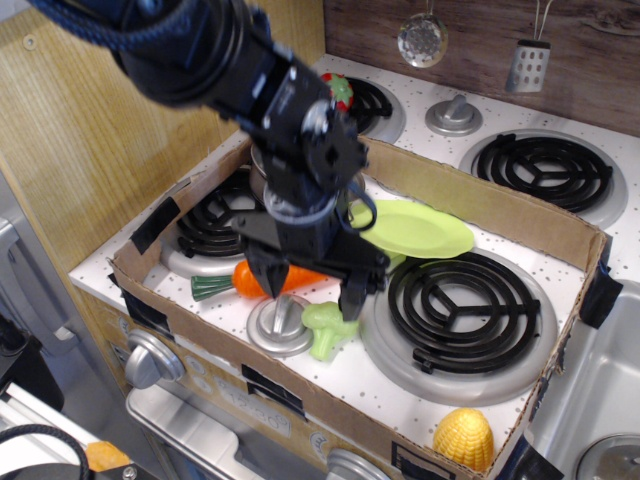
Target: Take broccoli out of pan
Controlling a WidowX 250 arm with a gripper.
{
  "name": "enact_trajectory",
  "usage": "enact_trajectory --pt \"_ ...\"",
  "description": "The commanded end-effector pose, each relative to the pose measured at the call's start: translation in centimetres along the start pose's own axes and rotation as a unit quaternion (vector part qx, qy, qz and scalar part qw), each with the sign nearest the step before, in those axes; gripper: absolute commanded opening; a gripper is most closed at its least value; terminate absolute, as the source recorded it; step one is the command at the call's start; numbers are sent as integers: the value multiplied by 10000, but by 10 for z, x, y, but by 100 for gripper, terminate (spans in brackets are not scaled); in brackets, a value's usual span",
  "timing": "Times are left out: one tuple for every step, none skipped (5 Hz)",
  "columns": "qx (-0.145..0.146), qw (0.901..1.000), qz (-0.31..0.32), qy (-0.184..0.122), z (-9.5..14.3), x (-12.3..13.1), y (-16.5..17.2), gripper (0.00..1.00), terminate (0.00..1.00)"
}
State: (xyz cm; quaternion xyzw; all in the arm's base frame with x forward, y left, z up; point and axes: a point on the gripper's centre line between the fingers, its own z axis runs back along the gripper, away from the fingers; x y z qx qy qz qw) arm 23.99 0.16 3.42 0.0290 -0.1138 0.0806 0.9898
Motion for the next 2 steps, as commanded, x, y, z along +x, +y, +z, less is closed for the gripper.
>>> enact_trajectory --pt "296 9995 23 110 61 41 -3 100 0" --pt "304 9995 25 56 74 47 -5 100 100"
